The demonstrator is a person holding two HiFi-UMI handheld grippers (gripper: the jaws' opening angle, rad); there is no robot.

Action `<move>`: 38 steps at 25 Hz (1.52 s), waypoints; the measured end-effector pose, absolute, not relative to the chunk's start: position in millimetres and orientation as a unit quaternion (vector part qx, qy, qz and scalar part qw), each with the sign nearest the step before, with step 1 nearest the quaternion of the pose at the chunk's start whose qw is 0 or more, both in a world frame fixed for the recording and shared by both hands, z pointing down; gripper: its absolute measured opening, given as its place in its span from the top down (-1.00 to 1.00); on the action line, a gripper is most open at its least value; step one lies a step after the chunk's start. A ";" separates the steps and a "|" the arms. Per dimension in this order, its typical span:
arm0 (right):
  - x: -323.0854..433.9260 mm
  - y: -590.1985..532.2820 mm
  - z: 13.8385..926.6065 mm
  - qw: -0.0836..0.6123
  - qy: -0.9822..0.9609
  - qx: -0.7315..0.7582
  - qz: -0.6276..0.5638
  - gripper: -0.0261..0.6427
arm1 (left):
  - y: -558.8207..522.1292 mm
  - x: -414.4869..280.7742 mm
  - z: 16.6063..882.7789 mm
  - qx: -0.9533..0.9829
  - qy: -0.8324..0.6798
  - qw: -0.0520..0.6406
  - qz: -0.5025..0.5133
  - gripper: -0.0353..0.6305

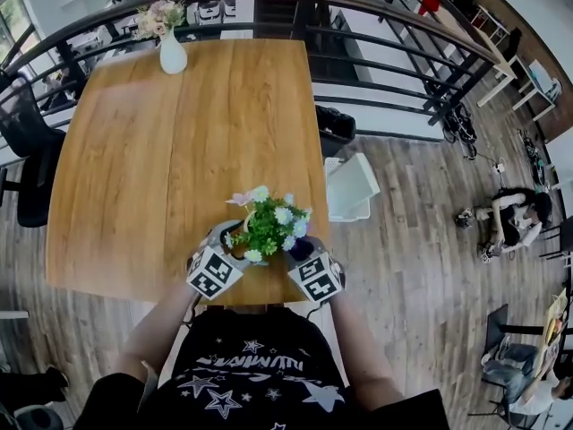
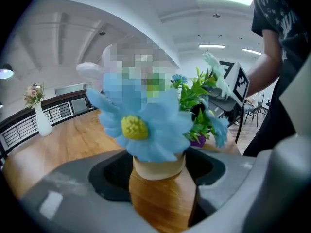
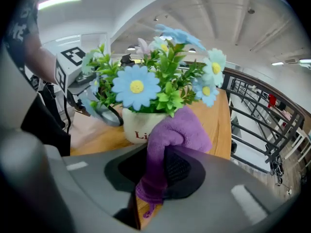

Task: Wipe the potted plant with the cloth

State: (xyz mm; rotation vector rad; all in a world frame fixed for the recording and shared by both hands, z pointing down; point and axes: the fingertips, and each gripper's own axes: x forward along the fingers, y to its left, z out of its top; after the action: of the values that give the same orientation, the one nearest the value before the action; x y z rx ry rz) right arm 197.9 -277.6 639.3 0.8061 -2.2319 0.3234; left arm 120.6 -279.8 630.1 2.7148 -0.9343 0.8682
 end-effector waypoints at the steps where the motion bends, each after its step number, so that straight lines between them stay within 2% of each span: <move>1: 195.4 -273.6 639.8 0.365 -0.869 0.309 0.125 0.67 | -280.0 120.6 630.1 0.902 -0.312 0.071 0.288 -0.16; 21: 150.4 -228.9 643.5 0.372 -0.881 0.265 0.121 0.67 | -285.2 122.8 632.6 0.886 -0.356 0.087 0.283 -0.16; 38: 190.5 -250.9 643.7 0.350 -0.849 0.359 0.169 0.67 | -246.2 139.6 630.7 0.912 -0.271 0.098 0.292 -0.10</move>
State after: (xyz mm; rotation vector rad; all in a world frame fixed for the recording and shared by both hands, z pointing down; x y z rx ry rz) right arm 190.5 -250.9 643.7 0.9301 -2.1989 0.4379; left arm 139.6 -246.2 630.7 2.6984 -0.8028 0.8639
